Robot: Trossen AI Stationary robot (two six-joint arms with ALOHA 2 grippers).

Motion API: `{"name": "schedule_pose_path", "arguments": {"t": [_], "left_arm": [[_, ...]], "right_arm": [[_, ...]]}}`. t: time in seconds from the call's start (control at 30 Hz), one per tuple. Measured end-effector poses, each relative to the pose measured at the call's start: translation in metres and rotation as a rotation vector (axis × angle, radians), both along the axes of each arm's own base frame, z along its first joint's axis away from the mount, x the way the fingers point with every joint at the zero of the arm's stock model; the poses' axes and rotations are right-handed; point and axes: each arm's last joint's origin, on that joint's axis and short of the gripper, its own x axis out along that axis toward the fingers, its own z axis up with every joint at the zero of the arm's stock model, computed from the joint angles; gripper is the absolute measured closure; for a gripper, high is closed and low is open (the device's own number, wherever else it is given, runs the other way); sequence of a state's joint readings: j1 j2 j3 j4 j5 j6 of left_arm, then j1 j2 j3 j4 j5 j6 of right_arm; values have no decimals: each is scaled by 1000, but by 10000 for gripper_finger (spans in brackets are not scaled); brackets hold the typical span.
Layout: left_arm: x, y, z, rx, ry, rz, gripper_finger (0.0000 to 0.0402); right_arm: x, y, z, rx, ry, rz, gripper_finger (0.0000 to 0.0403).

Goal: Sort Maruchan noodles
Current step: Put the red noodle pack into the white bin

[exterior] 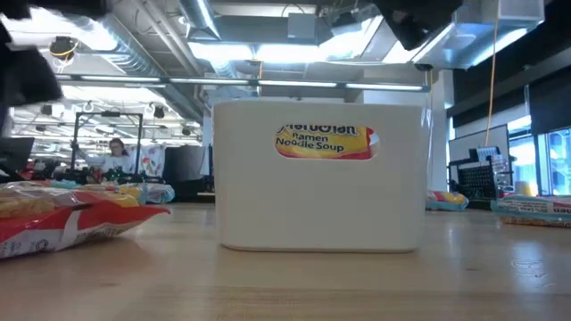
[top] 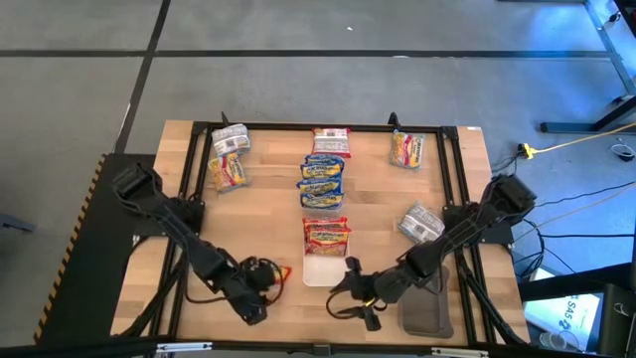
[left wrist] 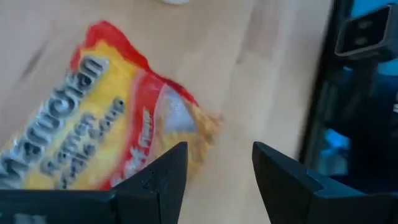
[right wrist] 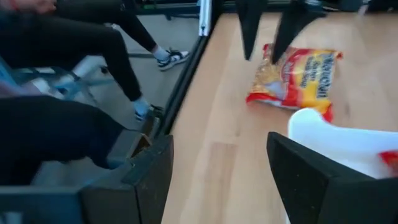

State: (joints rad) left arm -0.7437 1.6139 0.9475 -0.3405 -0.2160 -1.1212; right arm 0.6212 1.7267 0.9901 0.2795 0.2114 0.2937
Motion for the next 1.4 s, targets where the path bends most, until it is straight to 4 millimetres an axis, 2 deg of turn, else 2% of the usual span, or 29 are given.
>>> {"name": "schedule_pose_path", "arguments": {"t": [0.17, 0.33, 0.47, 0.57, 0.73, 0.97, 1.1, 1.2, 1.4], "left_arm": [[-19, 2, 25, -60, 24, 93, 227], [-57, 5, 42, -1, 17, 236, 227], [-83, 12, 44, 32, 68, 412, 227], [-93, 14, 42, 25, 112, 523, 227], [-93, 19, 25, -17, 87, 606, 227], [-88, 30, -21, -163, 37, 644, 227], [-86, 35, -40, -283, -25, 631, 227], [-83, 37, -46, -337, -67, 606, 227], [-80, 41, -47, -310, -86, 605, 225]], "right_arm": [[9, 5, 2, -58, -46, 6, 169], [21, 13, -1, -120, -69, -5, 169], [39, 21, -2, -145, -65, -6, 169], [54, 25, -4, -170, -29, -16, 169], [82, 25, -13, -200, 20, -44, 169], [112, 26, -29, -219, 56, -62, 169], [125, 28, -37, -233, 50, -49, 169], [128, 26, -44, -245, 61, -49, 169], [131, 21, -44, -258, 61, -56, 169]]}}
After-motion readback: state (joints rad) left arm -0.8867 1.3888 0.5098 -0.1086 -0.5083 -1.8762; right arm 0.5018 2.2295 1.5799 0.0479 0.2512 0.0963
